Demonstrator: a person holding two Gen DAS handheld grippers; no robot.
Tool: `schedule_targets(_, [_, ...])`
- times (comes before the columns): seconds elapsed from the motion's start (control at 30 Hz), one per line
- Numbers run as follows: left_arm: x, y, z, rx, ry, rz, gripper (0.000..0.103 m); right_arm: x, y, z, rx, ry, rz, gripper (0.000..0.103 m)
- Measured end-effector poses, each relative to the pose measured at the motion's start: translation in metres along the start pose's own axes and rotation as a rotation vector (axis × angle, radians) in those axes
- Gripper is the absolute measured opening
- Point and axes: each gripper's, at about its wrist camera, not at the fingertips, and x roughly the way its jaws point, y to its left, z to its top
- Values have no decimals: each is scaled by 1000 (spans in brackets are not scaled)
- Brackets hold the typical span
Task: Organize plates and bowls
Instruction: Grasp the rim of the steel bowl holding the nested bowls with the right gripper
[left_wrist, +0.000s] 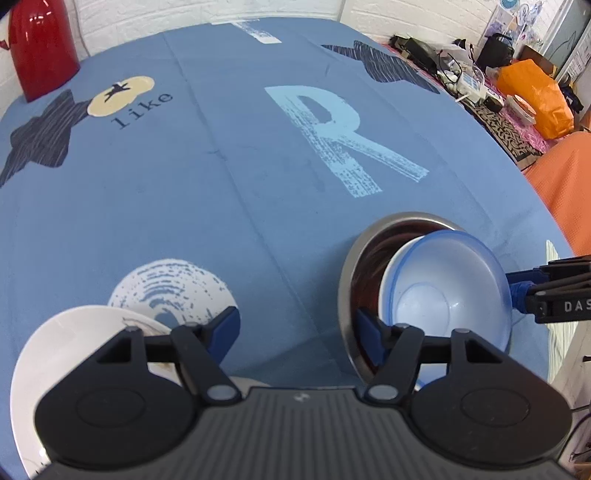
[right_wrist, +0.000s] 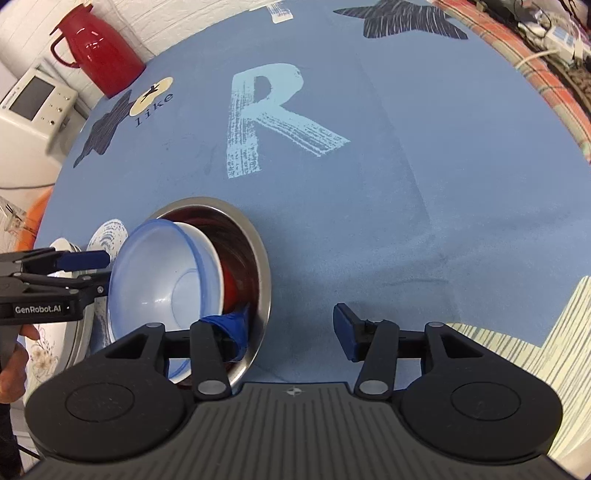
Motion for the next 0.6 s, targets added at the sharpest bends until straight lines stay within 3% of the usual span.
schedule_targets(0.07, [0, 1, 0, -6, 1, -8, 67, 3, -3, -2, 22, -6, 11, 37])
schedule_targets(0.2, [-1, 2, -1, -12, -11, -14, 66, 4, 11, -6, -43, -25, -68, 41])
schedule_targets(0.4, [-2, 3, -2, -29, -7, -27, 59, 7, 10, -2, -31, -7, -72, 43])
schedule_targets(0.47, [-2, 2, -3, -44, 6, -93, 25, 7, 9, -5, -30, -29, -50, 36])
schedule_targets(0.53, [-3, -2, -3, -50, 14, -115, 12, 5, 6, -9, -20, -41, 10, 26])
schedule_targets(0.57, [-3, -3, -3, -53, 15, -124, 8, 5, 5, -11, -7, -40, 44, 16])
schedule_targets(0.6, [-2, -3, -3, -69, 15, -130, 7, 6, 3, -13, 14, -38, 64, 14])
